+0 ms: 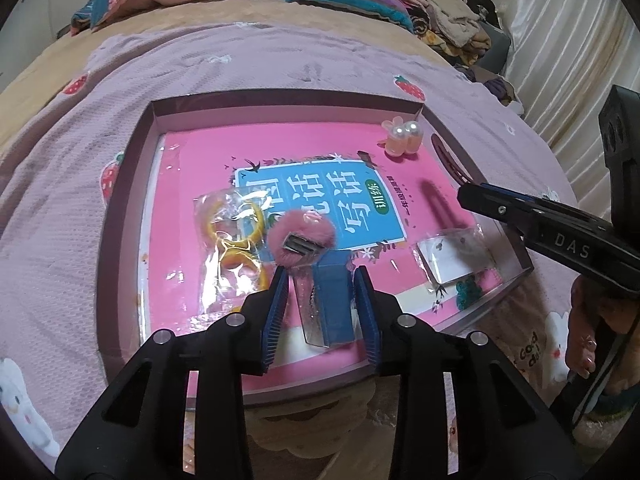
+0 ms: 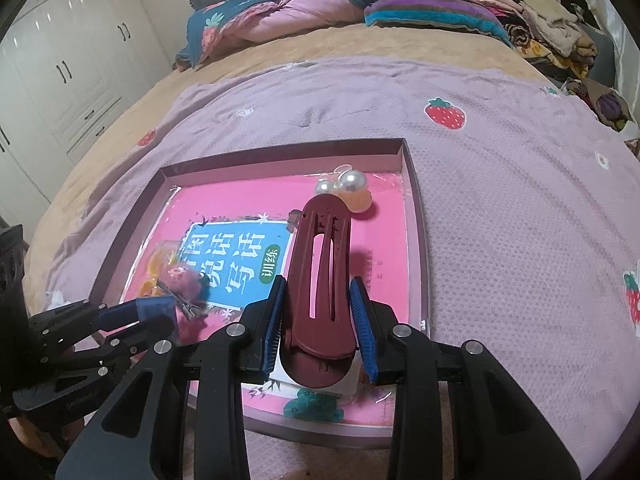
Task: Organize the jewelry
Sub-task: 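Carry both clips into the grey box and open both tools to release them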
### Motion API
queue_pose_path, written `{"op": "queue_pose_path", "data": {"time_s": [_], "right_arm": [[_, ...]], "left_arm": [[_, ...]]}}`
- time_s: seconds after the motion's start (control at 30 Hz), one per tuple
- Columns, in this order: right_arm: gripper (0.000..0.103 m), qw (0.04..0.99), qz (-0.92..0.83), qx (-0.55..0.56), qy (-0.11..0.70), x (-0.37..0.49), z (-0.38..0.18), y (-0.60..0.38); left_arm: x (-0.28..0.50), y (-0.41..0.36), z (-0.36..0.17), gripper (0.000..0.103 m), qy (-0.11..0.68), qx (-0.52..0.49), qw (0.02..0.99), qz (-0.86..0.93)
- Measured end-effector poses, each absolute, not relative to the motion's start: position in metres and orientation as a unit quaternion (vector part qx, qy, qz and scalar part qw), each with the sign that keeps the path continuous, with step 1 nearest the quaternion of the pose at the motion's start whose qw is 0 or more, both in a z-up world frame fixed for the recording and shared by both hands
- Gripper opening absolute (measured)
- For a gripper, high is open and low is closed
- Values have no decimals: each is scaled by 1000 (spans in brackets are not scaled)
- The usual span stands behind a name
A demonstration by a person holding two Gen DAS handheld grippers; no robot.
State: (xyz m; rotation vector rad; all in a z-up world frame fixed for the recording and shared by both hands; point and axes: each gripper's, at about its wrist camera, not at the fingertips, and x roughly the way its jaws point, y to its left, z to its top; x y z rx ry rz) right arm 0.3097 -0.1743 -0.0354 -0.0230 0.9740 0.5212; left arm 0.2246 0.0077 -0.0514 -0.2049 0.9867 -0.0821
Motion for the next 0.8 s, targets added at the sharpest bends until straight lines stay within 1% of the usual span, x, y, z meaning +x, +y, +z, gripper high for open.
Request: {"op": "queue_pose_path", "data": {"time_s": [0.03,0.13,0.23,0.3,0.37,0.4,0.47,0.57,0.67,0.73,0.8], "right_arm": [[32,851,249,-7,462,308,-34,-175],[39,855,251,-2,454,303,-28,-179],[41,859,253,3,446,297,-20,-184],[46,862,254,9,439,293,-14,-188],[56,867,254,15,429,289,-6,-192],[58,869,255,17,425,287,-3,-194],[66,872,256,22,416,282,4,-198],[72,877,258,30,404,274,15,-204],[76,880,260,33,395,268,22,-209],[76,883,261,34,390,263,28,-211],[76,884,263,37,385,259,33,-214]], "left_arm": [[224,8,-51,26,472,-100,875,-39],[222,11,-49,26,470,-103,876,-36],[220,13,-47,26,470,-106,876,-33],[218,14,-45,26,468,-107,877,-31],[217,14,-43,27,466,-108,878,-30],[216,14,-41,29,464,-107,879,-29],[214,14,-37,33,460,-107,881,-27],[210,14,-31,35,455,-107,884,-26],[206,14,-23,41,448,-108,887,-24],[203,14,-17,45,443,-109,889,-23],[199,13,-11,51,439,-111,891,-22]]}}
